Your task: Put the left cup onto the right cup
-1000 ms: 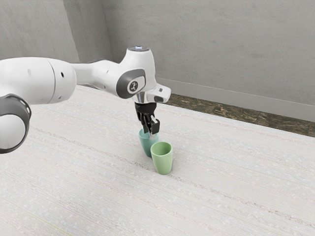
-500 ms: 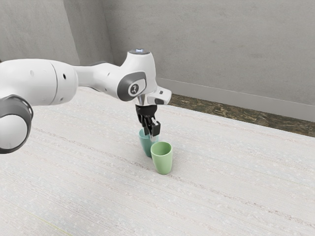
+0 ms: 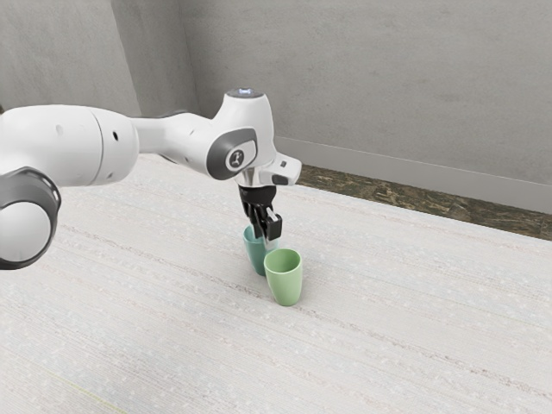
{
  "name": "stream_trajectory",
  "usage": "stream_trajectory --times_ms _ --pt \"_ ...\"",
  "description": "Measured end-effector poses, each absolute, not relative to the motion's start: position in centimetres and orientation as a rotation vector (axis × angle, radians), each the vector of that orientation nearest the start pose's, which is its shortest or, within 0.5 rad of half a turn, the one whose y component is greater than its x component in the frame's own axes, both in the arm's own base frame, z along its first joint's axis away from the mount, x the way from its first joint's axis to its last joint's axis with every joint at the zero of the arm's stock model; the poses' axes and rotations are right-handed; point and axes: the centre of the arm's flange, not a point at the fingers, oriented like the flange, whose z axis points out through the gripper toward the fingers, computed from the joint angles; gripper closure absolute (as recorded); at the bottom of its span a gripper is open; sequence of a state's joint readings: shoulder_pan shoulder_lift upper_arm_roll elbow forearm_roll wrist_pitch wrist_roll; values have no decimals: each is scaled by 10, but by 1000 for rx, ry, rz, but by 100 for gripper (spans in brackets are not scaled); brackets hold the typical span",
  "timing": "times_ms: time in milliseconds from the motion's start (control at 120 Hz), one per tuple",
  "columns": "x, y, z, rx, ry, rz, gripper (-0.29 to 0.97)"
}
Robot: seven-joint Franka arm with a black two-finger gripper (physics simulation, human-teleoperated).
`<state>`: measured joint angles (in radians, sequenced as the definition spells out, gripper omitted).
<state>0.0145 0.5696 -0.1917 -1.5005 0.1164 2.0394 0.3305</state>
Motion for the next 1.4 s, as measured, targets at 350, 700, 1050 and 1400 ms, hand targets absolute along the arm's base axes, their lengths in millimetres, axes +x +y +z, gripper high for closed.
stream_trajectory --times_ms 350,700,1050,1400 --pt "696 -96 334 -3034 829 29 41" --pt "698 -95 318 -3038 831 34 41" --pt "700 -93 316 -3037 826 22 49" --pt "700 -93 315 -3039 825 17 58"
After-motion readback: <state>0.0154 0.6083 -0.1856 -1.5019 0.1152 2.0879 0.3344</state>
